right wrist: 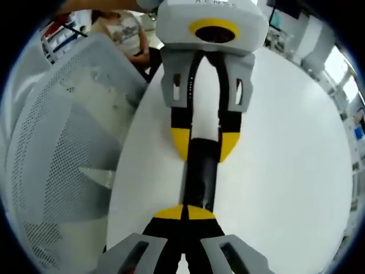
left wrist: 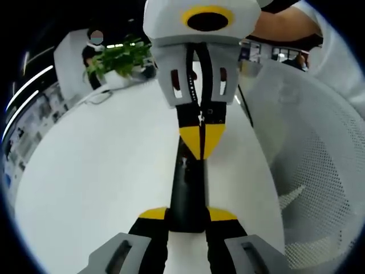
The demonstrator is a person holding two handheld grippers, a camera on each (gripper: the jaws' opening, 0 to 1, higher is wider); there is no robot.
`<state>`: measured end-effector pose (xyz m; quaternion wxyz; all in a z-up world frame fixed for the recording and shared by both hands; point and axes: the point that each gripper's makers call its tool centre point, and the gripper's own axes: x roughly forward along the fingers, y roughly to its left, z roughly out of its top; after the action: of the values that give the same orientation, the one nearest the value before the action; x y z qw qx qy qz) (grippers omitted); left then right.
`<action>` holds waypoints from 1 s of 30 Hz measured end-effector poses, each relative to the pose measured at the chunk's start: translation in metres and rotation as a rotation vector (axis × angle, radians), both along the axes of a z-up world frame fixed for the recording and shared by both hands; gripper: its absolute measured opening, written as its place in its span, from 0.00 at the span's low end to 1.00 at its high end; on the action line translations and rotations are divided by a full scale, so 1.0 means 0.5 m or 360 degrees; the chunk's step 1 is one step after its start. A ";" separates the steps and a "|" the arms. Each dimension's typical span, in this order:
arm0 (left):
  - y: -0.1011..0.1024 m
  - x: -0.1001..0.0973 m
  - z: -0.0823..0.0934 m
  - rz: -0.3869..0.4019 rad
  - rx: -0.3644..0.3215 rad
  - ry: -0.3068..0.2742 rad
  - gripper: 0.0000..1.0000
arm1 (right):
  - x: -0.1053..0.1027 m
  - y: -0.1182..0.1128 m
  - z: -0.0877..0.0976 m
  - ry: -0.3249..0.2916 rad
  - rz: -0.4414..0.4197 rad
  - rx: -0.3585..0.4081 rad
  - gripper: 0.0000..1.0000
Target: Press the specified remote control buttons in sequence, fully releasing each button before pressing the next.
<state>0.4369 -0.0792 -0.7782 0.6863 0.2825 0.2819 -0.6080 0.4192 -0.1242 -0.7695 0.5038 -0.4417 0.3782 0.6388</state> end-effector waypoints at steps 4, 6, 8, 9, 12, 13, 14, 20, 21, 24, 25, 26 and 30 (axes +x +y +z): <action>0.000 0.000 0.000 0.0001 -0.0003 0.0001 0.23 | -0.001 0.003 -0.003 0.0007 0.0002 0.0004 0.00; 0.000 0.000 0.000 0.0002 -0.0005 0.0000 0.23 | -0.002 0.004 -0.004 0.0010 0.0002 0.0006 0.00; 0.001 0.000 0.000 0.0003 -0.0006 -0.0001 0.23 | -0.003 0.005 -0.006 0.0014 0.0004 0.0006 0.00; 0.001 0.000 0.000 0.0003 -0.0006 -0.0001 0.23 | -0.004 0.006 -0.007 0.0017 0.0005 0.0005 0.00; 0.001 0.000 0.000 0.0004 -0.0009 -0.0001 0.23 | -0.005 0.006 -0.008 0.0022 0.0005 0.0004 0.00; 0.001 0.000 -0.001 0.0004 -0.0009 -0.0001 0.23 | -0.005 0.006 -0.008 0.0022 0.0005 0.0005 0.00; 0.001 -0.001 -0.001 0.0004 -0.0010 0.0000 0.23 | -0.005 0.006 -0.008 0.0024 0.0006 0.0005 0.00; 0.001 -0.002 -0.001 -0.0004 -0.0009 -0.0004 0.23 | -0.008 0.005 -0.011 0.0020 0.0027 -0.0008 0.00; 0.000 -0.003 -0.001 -0.0006 -0.0008 -0.0007 0.23 | -0.007 0.005 -0.011 0.0024 0.0027 -0.0010 0.00; 0.000 -0.003 -0.001 -0.0004 -0.0009 -0.0009 0.23 | -0.007 0.004 -0.012 0.0035 0.0020 -0.0011 0.00; 0.000 -0.003 -0.001 -0.0004 -0.0009 -0.0009 0.23 | -0.007 0.004 -0.012 0.0039 0.0013 -0.0013 0.00; 0.000 -0.003 -0.001 -0.0004 -0.0009 -0.0009 0.23 | -0.007 0.004 -0.012 0.0040 0.0011 -0.0013 0.00; 0.000 -0.003 -0.001 -0.0007 -0.0010 -0.0006 0.23 | -0.007 0.004 -0.013 0.0045 0.0011 -0.0013 0.00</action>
<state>0.4354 -0.0794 -0.7787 0.6864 0.2819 0.2780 -0.6100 0.4157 -0.1221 -0.7758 0.4943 -0.4359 0.3863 0.6453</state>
